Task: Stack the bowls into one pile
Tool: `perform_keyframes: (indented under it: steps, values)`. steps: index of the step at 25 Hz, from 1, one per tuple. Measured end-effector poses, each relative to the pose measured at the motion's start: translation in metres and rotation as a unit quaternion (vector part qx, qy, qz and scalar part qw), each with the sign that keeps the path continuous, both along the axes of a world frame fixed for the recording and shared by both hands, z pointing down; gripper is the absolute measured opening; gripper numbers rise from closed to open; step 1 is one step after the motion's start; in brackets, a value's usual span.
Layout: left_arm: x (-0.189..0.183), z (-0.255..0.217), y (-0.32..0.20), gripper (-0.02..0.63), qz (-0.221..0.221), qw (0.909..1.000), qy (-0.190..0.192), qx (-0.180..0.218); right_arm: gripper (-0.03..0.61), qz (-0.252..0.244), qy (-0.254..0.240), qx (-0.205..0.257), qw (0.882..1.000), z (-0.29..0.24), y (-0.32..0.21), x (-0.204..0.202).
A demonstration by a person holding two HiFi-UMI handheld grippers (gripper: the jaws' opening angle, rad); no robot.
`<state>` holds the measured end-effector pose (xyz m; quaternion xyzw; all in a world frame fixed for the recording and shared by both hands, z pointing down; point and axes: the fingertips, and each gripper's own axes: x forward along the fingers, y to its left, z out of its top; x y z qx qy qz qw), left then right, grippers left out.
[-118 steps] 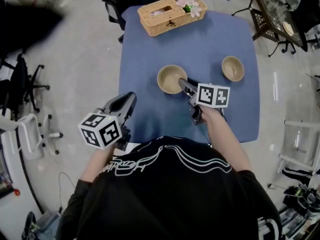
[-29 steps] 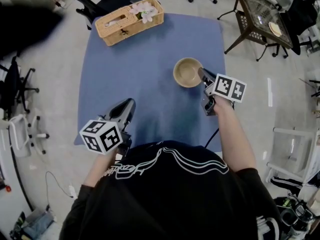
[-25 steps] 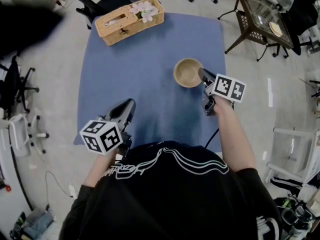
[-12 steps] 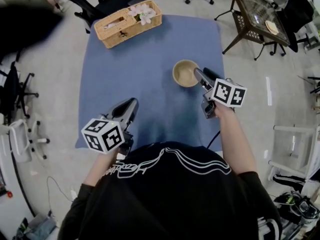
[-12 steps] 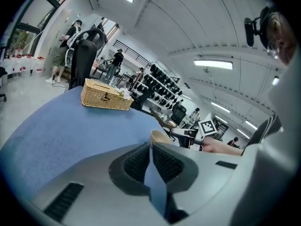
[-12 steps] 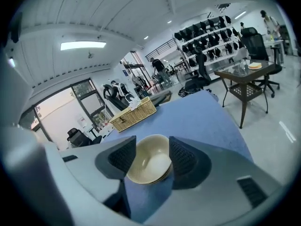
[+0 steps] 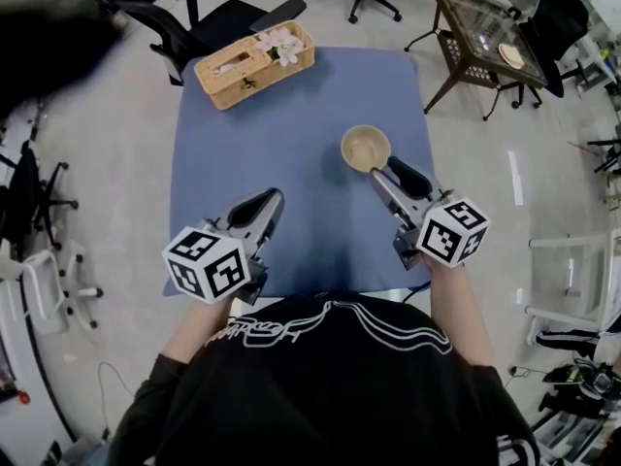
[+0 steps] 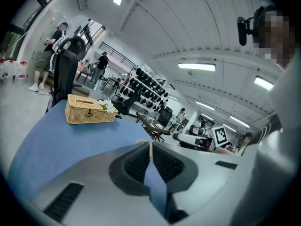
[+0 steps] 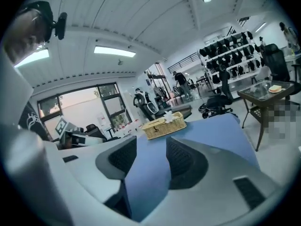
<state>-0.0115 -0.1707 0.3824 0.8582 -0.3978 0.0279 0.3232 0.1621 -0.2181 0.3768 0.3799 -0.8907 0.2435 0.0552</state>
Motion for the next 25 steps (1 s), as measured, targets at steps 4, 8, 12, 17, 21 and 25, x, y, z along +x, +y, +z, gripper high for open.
perform_keyframes:
  steps: [4, 8, 12, 17, 21, 25]
  values:
    - [-0.002, -0.026, 0.017, 0.038, 0.033, 0.9991, 0.003, 0.026, 0.142, -0.030, -0.016, 0.028, 0.999, -0.029, 0.039, -0.030]
    - [-0.003, -0.044, 0.036, 0.038, 0.059, 0.9967, 0.004, 0.056, 0.078, -0.041, -0.010, 0.061, 0.997, -0.046, 0.067, -0.048]
    - [-0.005, -0.058, 0.058, 0.038, 0.085, 0.9929, 0.012, 0.082, 0.036, -0.067, -0.017, 0.087, 0.994, -0.059, 0.099, -0.069]
    - [-0.005, -0.061, 0.084, 0.038, 0.104, 0.9895, 0.021, 0.098, 0.029, -0.073, -0.041, 0.090, 0.992, -0.062, 0.135, -0.079]
    - [-0.004, -0.054, 0.097, 0.038, 0.113, 0.9883, 0.020, 0.101, 0.026, -0.085, -0.048, 0.089, 0.991, -0.054, 0.153, -0.086]
    - [-0.010, -0.051, 0.113, 0.038, 0.116, 0.9884, 0.015, 0.097, 0.026, -0.077, -0.054, 0.095, 0.991, -0.056, 0.169, -0.094]
